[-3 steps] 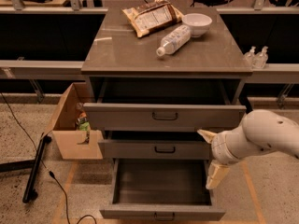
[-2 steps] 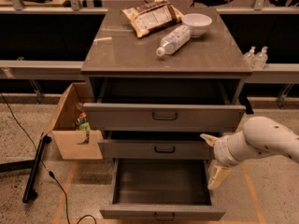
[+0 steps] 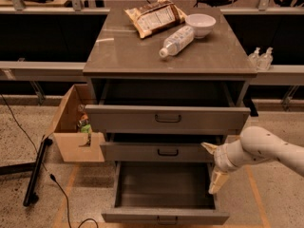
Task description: Open middle drawer
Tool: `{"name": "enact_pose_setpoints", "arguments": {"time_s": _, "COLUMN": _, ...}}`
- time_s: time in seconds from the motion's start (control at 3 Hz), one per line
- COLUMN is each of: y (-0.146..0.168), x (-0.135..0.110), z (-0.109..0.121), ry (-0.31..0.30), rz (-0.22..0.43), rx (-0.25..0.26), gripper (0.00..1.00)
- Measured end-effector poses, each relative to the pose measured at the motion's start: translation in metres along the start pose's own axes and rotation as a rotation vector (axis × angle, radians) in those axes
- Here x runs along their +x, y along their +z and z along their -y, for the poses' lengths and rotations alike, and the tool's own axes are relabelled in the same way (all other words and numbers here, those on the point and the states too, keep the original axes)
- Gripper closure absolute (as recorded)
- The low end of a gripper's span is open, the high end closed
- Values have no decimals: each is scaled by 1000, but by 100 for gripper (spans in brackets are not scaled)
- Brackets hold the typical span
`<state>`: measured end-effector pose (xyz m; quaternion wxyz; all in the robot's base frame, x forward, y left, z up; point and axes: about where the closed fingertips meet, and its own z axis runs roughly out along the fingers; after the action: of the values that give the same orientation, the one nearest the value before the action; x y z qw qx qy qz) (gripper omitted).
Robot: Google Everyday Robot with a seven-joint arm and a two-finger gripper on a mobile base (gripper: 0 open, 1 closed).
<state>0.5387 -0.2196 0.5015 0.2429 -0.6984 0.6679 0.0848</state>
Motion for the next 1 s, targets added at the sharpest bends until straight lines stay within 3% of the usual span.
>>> {"name": "enact_pose_setpoints", "arguments": {"time_s": 1.0, "y": 47, "x": 29, "z": 59, "ry": -66, "rz": -76, "rx": 88, "gripper": 0}}
